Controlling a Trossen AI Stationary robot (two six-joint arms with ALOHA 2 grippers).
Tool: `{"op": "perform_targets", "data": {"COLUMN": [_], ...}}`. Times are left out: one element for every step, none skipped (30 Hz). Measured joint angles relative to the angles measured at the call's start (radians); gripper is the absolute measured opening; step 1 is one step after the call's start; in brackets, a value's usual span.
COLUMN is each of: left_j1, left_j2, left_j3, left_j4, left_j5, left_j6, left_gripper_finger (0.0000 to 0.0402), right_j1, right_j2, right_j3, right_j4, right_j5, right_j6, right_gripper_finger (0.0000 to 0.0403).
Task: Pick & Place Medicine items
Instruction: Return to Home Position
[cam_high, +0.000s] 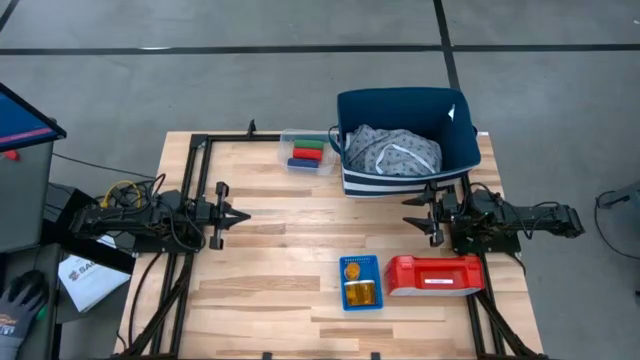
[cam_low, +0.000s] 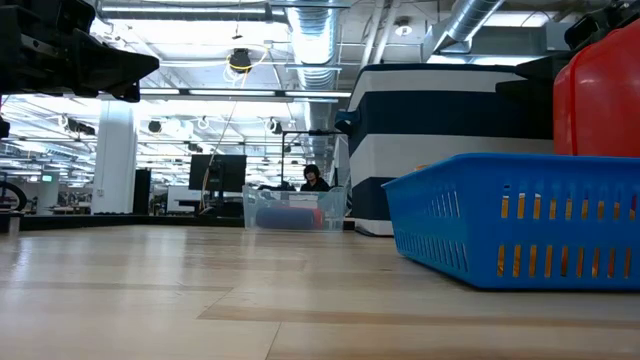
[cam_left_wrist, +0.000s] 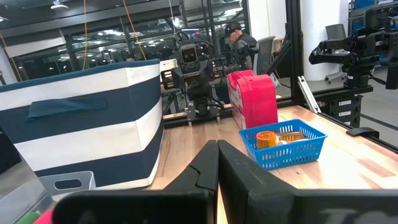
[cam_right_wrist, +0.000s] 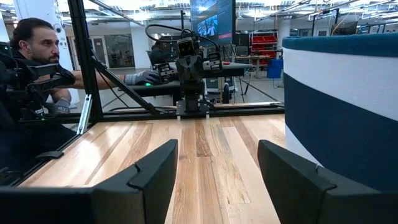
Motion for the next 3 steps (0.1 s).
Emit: {"op": "perform_targets", "data": {"left_j1": [0.0,0.0,0.0], "left_j2": [0.0,0.0,0.0], "left_j3": [0.0,0.0,0.0], "left_j4": [0.0,0.0,0.0], "left_j5": [0.0,0.0,0.0], "left_j6": [0.0,0.0,0.0], "left_gripper_finger": [0.0,0.0,0.0], "right_j1": [0.0,0.0,0.0], "right_j2": [0.0,0.0,0.0], "right_j3": [0.0,0.0,0.0], "right_j4": [0.0,0.0,0.0], "right_j5": [0.0,0.0,0.0], "right_j6": [0.0,0.0,0.0], "right_gripper_finger": [0.0219,0.0219,0.0219]}}
